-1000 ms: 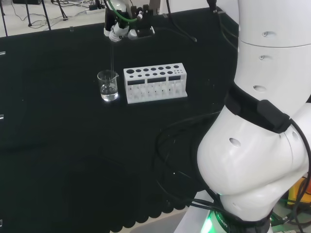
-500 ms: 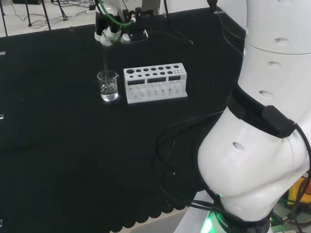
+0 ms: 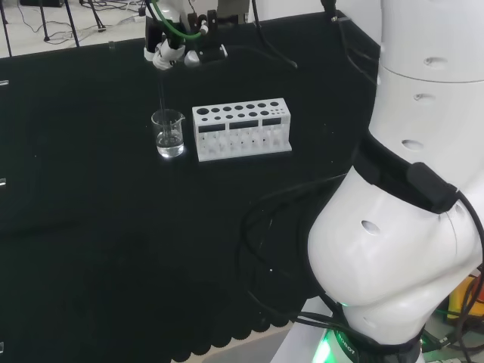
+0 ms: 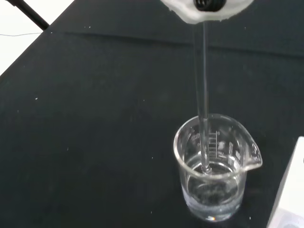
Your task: Stir in the beaker to the left of the white test tube rack with the glass rod.
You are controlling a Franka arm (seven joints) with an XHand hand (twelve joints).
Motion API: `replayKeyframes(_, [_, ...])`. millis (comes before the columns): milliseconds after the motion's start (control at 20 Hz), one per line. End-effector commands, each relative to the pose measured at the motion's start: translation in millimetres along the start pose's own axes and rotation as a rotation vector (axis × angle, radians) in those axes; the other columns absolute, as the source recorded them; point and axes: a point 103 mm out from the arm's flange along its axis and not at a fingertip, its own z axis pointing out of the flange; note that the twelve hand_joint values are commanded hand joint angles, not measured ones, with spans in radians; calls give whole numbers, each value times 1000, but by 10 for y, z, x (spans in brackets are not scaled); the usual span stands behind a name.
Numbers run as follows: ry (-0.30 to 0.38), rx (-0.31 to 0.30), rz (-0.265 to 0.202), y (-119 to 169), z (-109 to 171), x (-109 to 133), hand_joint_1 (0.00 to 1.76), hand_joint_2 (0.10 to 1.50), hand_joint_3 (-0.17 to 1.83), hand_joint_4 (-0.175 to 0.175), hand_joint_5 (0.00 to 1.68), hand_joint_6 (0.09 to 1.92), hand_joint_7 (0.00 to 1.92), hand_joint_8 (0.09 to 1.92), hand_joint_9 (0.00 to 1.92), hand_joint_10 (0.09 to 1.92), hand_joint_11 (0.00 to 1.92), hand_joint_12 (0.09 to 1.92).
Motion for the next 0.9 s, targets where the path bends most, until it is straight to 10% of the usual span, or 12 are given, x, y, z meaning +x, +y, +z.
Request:
replayKeyframes(50, [7, 2, -6, 44, 24, -83, 1316, 1093, -175, -175, 1410, 87, 1180, 1003, 1547, 870, 1638, 523])
replayKeyframes(900, [-2, -28, -11, -160, 4, -147, 1316, 1092, -175, -175, 1410, 87, 1182, 1000, 1547, 871, 1637, 525])
